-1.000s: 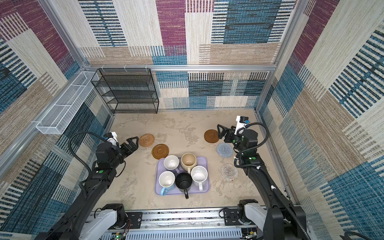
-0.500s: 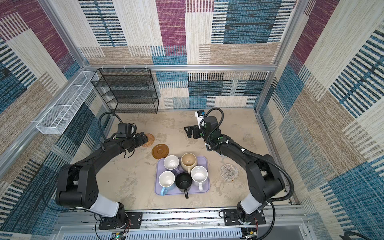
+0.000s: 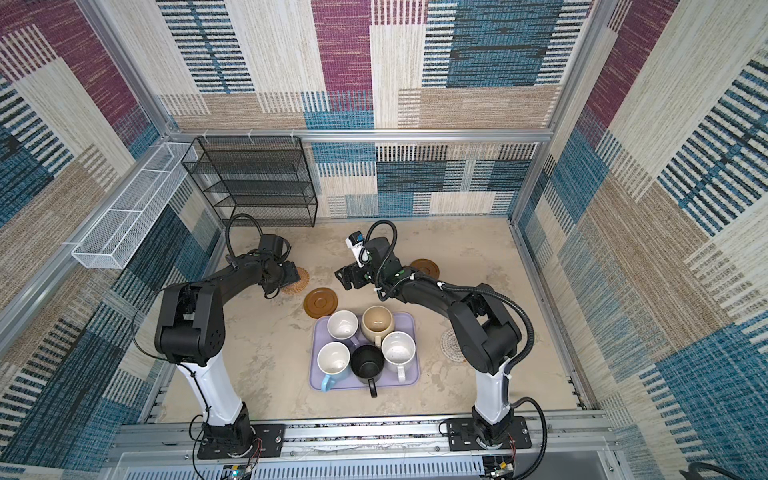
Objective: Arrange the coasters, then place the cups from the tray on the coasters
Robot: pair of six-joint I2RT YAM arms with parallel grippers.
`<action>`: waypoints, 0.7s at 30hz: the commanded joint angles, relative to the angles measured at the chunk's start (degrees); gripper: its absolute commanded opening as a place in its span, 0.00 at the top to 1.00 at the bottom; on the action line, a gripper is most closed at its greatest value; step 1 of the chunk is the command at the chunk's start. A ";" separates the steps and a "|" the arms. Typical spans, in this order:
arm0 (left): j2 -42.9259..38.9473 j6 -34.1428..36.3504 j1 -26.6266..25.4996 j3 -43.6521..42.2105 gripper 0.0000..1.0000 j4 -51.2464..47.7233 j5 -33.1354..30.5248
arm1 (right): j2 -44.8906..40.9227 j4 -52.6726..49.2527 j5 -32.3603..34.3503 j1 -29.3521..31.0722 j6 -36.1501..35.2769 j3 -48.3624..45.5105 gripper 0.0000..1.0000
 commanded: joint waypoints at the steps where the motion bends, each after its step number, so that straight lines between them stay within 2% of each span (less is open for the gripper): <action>1: 1.70 0.36 -0.01 1.59 0.28 -1.93 -1.55 | 3.06 0.40 -1.44 1.97 0.42 3.86 0.09; 8: 4.09 0.96 -0.11 3.58 0.34 -3.44 -3.61 | 6.60 -0.61 0.46 3.11 1.70 7.71 0.09; 21: 10.06 0.11 -0.55 10.95 0.40 -6.12 -3.82 | 4.37 1.65 5.31 2.80 3.26 4.00 0.09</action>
